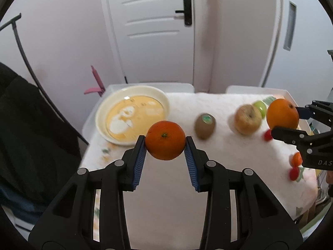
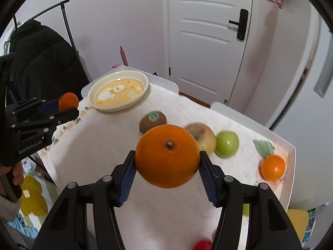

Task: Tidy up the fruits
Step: 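Carry the mandarin with the left gripper onto the duck plate and release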

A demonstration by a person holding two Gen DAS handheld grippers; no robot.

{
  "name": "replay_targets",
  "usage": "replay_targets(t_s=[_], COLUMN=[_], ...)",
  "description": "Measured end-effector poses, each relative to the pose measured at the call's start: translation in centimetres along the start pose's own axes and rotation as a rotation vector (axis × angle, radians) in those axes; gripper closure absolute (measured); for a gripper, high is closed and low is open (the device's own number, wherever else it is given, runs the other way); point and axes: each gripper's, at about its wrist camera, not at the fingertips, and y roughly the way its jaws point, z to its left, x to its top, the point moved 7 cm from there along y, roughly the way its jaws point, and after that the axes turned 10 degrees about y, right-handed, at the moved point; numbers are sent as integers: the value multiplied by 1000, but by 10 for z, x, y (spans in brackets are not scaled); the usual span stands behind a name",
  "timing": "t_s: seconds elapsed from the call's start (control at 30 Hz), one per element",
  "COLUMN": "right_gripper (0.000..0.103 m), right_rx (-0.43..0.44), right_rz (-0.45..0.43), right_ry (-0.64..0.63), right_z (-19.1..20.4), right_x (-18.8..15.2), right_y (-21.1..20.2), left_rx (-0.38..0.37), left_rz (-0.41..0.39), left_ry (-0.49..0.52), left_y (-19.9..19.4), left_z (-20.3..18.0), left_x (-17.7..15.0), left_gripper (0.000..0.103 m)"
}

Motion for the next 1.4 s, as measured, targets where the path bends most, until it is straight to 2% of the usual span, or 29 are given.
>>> replay_targets(t_s=[0.33,0.67,1.07,1.4], right_gripper=[49,49,49,49], right_rx=[-21,-45,-85,-115], right_rz=[-12,5,46,53], right_ry=[45,109,173,205], right_z=[47,81,81,74], right_x=[57,97,118,128], right_y=[35,98,163,179], left_rx=[-42,-85,-143,-184], left_rz=[8,49,86,95], left_ry=[25,103,195,247], left_y=[41,123,213,241], left_z=[72,124,128,119], left_x=[25,38,42,44], left_gripper=[62,62,62,61])
